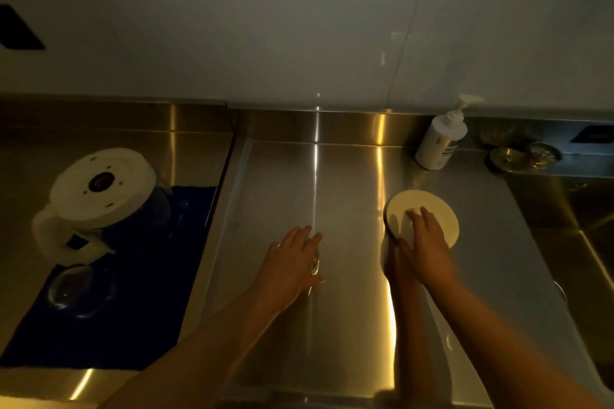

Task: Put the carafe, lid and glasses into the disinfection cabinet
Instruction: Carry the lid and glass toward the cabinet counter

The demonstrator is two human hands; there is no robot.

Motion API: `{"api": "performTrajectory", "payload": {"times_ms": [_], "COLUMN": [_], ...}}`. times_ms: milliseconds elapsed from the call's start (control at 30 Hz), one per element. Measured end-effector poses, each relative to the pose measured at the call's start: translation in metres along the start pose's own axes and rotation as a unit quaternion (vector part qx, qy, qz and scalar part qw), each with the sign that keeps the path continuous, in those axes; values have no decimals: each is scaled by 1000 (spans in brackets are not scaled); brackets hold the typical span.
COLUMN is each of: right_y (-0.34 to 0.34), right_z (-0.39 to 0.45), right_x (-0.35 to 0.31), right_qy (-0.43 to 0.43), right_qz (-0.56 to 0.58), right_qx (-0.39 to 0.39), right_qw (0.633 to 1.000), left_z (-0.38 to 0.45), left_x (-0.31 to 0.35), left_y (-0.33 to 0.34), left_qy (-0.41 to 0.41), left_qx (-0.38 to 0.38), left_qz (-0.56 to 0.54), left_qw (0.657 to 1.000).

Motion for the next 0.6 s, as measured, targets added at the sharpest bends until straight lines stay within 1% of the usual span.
{"api": "performTrajectory", "payload": {"times_ms": [133, 200, 267, 367, 433, 500, 600], "right_y": [-3, -4, -3, -1, -1, -2, -2], "right_z": [25, 35, 41, 43, 44, 44, 45], "right_x": [14, 17, 16, 14, 15, 15, 14], "right_qy": [28, 33, 22, 0, 8, 11, -11], "right_qz": [-24, -35, -49, -106, -129, -138, -157], "right_qx": [-13, -29, -43, -72, -89, -90, -86], "right_qw": [999, 998, 998, 992, 988, 986, 984], "left_z": [2, 0, -2, -3, -2, -1, 1], "left_x": [-7, -11, -12, -10, -9, -9, -10], "left_y": [4, 4, 3, -2, -3, -3, -1], "left_qy": [-19, -40, -48, -34, -35, -43, -52], "left_qx": [8, 19, 30, 59, 64, 62, 57], "left_qz": [1, -27, -47, -57, -63, -58, -55], "left_qw": [1000, 999, 997, 996, 995, 995, 996]}}
Point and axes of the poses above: each hand's wrist, its own z-axis towards the middle knuckle, its own y-axis out of the palm, x = y × z, the point moved 6 cm from there along z, towards the middle knuckle, and after that the axes turned 5 degrees about x, right-handed, at the moved point
